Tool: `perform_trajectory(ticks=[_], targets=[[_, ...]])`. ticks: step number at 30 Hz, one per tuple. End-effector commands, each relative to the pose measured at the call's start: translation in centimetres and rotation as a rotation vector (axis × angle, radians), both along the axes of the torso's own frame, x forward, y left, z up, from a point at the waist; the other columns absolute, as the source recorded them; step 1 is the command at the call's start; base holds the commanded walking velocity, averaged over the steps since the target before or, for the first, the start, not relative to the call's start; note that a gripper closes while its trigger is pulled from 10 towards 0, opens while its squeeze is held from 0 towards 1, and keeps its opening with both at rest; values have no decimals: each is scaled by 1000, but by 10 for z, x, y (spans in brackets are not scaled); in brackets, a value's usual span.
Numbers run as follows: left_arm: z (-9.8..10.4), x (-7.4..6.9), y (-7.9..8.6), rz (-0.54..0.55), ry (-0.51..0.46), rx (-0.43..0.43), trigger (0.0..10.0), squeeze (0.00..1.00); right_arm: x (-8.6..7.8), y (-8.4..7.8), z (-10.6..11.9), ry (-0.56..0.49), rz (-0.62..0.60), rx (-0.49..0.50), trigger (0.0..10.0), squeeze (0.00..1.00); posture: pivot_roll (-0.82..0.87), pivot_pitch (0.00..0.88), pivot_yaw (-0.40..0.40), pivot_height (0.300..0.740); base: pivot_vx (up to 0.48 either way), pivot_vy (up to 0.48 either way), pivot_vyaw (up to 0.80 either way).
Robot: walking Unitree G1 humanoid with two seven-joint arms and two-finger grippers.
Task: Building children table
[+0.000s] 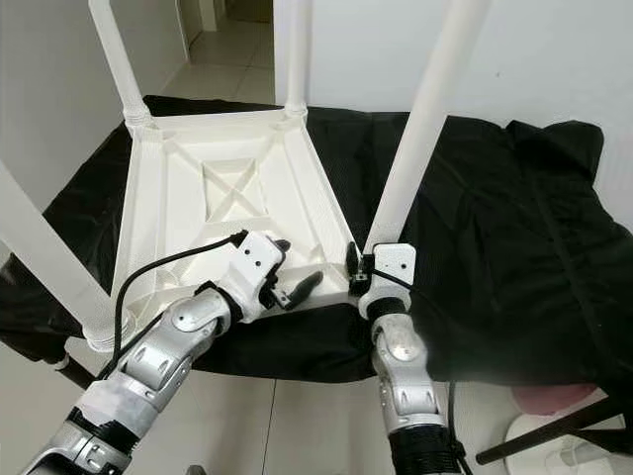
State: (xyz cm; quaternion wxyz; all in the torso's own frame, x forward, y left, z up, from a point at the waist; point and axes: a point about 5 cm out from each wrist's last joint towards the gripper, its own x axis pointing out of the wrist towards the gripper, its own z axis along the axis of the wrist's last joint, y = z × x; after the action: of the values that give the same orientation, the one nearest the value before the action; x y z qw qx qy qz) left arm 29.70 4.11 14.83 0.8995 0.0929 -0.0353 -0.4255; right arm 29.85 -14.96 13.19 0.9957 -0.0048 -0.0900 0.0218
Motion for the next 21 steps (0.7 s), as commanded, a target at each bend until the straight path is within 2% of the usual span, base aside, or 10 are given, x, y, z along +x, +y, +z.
perform_trajectory(ticks=[1, 2, 3, 5, 6, 11, 12, 21], targets=[[-2, -8, -5, -148, 24, 23, 10000, 47, 1, 0, 2, -11, 9, 1, 10000, 1000, -44, 47, -4, 740, 0, 0, 0], [-2, -9, -5, -150, 25, 26, 10000, 43, 1, -1, 2, -11, 16, -4, 10000, 1000, -44, 46, -5, 740, 0, 0, 0], [-2, -11, -4, -163, 31, 33, 10000, 27, 0, -2, 3, -9, 51, -11, 10000, 592, -39, 48, -6, 740, 0, 0, 0], [-2, -13, -4, -177, 29, 41, 10000, 27, -1, -2, 3, -9, 73, -14, 10000, 592, -39, 48, -6, 740, 0, 0, 0], [-1, -14, -4, -191, 30, 45, 10000, 24, -1, -4, 4, -10, 92, -26, 10000, 0, -34, 50, -10, 740, 0, 0, 0], [0, -20, -4, -233, 37, 61, 10000, 20, -1, -8, 5, -9, 142, -45, 10000, 0, -21, 57, -15, 740, 0, 0, 0], [-2, -23, 0, -251, 27, 85, 10000, 0, 0, -11, 4, -2, 180, -87, 10000, 0, -20, 61, -16, 740, 0, 0, 0], [1, -18, 5, -175, 5, 66, 10000, 0, 2, -5, 8, -3, 228, -100, 10000, 0, -19, 78, -33, 740, 0, 0, 0]])
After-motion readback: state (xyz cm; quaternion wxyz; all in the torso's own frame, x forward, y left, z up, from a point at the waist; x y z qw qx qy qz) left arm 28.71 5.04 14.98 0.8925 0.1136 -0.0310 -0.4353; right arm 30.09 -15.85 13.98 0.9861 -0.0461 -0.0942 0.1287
